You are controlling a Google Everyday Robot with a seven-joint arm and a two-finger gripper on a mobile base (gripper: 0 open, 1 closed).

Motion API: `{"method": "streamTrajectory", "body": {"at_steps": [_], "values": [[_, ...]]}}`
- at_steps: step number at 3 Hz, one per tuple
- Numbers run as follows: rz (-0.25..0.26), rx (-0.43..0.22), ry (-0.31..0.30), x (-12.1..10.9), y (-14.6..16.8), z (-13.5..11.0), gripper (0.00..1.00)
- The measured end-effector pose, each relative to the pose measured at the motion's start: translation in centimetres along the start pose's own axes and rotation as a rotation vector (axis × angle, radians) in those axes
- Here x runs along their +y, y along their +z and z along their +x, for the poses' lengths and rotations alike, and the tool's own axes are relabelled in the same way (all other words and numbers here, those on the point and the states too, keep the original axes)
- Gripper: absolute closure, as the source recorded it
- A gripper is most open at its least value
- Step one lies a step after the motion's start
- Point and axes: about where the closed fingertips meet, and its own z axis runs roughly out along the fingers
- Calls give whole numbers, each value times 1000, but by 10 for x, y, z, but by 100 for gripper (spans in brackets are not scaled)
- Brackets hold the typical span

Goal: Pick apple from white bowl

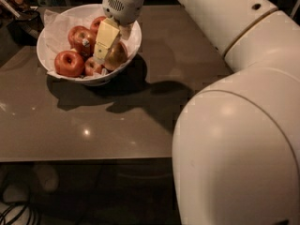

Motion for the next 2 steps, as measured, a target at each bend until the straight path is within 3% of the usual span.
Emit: {"method": "streamTrajectory", "body": {"at_steps": [2], "values": [[-39,6,26,-6,14,4,16]]}}
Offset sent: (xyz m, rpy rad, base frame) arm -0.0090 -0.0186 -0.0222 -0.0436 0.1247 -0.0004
